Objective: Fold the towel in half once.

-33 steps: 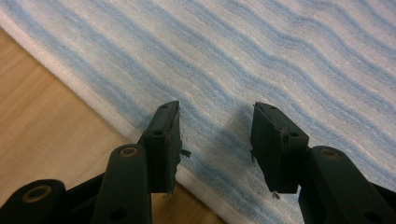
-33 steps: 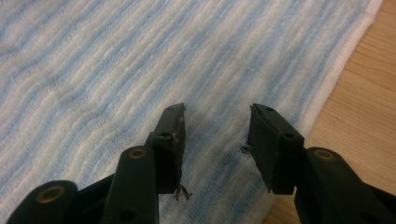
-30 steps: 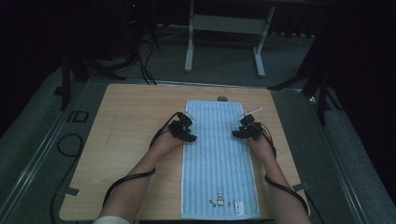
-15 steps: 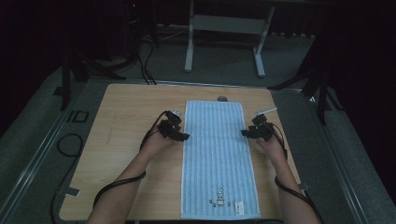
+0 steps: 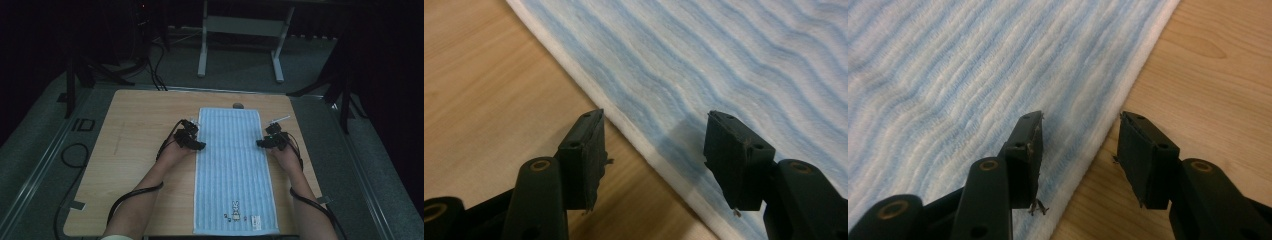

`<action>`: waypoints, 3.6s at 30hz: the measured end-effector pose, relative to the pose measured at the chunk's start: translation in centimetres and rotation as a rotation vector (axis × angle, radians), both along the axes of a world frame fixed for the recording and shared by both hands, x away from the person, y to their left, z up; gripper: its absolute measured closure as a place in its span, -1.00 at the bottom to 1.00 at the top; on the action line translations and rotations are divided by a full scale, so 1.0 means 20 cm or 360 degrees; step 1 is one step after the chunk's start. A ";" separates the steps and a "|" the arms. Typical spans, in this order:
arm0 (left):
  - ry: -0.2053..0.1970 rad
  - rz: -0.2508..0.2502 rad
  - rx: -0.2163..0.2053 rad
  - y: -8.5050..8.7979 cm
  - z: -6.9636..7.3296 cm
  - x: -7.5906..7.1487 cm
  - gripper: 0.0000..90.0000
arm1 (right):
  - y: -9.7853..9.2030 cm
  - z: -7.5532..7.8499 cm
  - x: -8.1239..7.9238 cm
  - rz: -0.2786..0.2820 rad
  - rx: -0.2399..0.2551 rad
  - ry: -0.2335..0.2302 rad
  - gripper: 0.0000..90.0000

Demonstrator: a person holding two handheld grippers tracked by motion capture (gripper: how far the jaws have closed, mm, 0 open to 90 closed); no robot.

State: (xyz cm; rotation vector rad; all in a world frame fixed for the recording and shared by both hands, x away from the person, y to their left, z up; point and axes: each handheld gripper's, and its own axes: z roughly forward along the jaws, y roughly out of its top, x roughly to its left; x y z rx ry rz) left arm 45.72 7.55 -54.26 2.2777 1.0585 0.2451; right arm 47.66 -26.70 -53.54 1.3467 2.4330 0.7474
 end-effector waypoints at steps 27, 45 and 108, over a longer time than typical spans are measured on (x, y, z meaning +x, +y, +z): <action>-0.0140 -0.0068 -0.0123 0.05 0.24 -0.19 0.93 | 0.01 0.22 -0.18 0.0138 0.0074 -0.0149 0.92; -0.0071 -0.0208 -0.0059 0.12 0.19 -0.57 0.25 | -0.12 0.24 -0.65 0.0209 0.0202 -0.0235 0.64; 0.0008 0.0030 -0.0037 0.34 0.17 -0.16 0.09 | 0.29 0.19 -0.19 0.0284 0.0081 -0.0117 0.47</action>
